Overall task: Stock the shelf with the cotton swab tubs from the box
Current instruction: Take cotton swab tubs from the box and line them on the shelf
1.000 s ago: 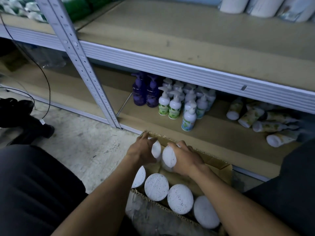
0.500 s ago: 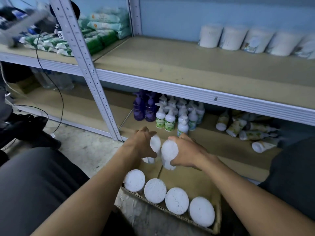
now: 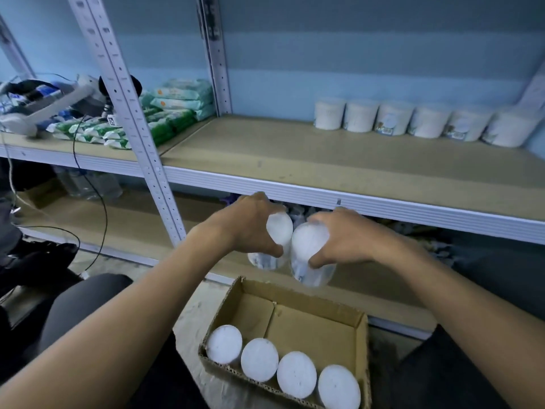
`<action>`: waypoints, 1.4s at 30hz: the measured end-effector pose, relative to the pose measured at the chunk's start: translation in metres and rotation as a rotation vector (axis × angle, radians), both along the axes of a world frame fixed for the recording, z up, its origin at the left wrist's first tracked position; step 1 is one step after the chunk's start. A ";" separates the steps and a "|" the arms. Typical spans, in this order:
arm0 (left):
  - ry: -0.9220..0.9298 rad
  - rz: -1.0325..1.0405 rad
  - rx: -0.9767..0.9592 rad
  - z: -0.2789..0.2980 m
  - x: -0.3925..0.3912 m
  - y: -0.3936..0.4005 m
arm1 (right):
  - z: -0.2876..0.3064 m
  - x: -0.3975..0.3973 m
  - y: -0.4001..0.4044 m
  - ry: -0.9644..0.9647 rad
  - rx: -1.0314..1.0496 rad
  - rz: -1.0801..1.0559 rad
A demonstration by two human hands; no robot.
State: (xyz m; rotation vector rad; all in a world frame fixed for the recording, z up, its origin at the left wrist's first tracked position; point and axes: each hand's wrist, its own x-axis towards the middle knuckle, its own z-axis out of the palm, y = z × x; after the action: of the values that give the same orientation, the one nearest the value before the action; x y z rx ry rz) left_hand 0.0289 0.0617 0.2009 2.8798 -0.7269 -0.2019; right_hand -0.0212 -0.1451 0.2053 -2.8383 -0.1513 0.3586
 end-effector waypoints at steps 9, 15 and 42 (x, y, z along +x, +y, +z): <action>-0.127 -0.128 -0.008 0.075 0.011 -0.057 | 0.078 -0.015 -0.043 -0.133 -0.048 -0.140; -0.179 -0.210 0.016 0.110 0.026 -0.099 | 0.117 -0.017 -0.076 -0.164 -0.074 -0.209; -0.020 -0.454 0.123 0.124 0.089 -0.241 | 0.118 0.011 -0.180 -0.116 -0.023 -0.513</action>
State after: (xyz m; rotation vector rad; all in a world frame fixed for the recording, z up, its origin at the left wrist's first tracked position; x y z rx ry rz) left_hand 0.1177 -0.1796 0.3246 2.7852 -1.4109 -0.2811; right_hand -0.0100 -0.3254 0.3233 -2.7846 0.5514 0.0840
